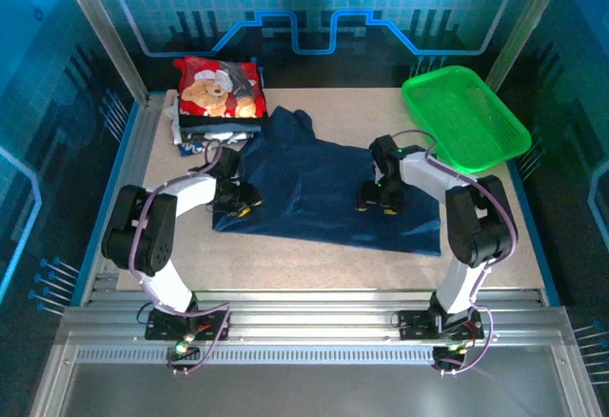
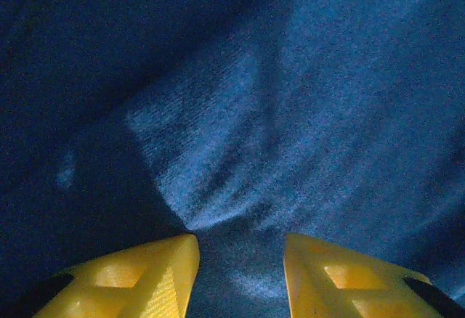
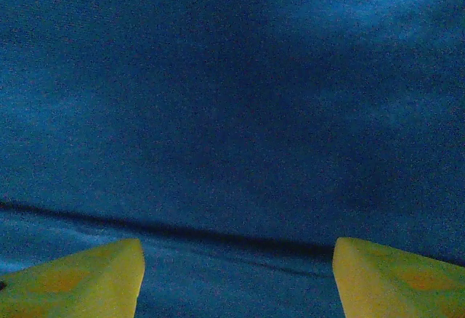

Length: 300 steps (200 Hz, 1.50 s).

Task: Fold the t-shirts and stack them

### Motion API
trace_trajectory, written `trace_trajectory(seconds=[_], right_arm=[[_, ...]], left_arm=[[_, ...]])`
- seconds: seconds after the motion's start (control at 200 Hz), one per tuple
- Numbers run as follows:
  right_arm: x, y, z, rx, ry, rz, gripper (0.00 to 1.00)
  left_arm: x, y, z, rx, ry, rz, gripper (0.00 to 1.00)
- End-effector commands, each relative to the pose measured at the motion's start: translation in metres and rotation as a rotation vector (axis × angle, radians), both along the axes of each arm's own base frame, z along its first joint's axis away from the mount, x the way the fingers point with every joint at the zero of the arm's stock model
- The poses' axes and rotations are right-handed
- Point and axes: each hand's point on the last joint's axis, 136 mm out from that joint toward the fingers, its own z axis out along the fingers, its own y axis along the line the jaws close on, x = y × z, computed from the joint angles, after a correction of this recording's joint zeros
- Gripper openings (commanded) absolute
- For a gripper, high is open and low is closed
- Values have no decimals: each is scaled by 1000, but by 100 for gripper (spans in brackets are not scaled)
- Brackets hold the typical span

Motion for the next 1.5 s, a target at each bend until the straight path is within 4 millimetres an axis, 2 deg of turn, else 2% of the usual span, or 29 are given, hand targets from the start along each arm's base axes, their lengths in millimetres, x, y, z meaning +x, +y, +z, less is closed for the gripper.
trace_trajectory(seconds=[0.0,0.265,0.515,0.65,0.76,0.89,1.011,1.131,1.256,1.386,1.496], right_arm=[[-10,-10,-9,-130,53,26,68],[-36,-38,-19,-331,157,75,67],[-66,-45,-30,-394,230,131,67],[-83,-46,-36,-417,258,156,67],[-86,-46,-36,-422,257,149,67],[-83,-48,-30,-437,245,153,68],[-76,-43,-22,-412,203,139,70],[-62,-32,-2,-358,121,131,72],[-49,-20,21,-276,39,132,75],[-36,-15,39,-221,-20,137,78],[-26,-3,51,-158,-74,189,79]], left_arm=[[-71,19,-43,60,223,75,40],[-148,15,-47,29,310,123,40],[-206,19,-46,22,377,195,41],[-225,22,-41,2,384,227,42],[-226,22,-34,-21,356,239,45],[-208,12,-13,-69,290,217,52],[-176,9,24,-57,183,183,62],[-125,6,80,-44,31,148,71],[-65,20,123,-12,-93,124,73],[4,40,141,26,-196,86,73],[59,36,142,35,-239,-16,72]])
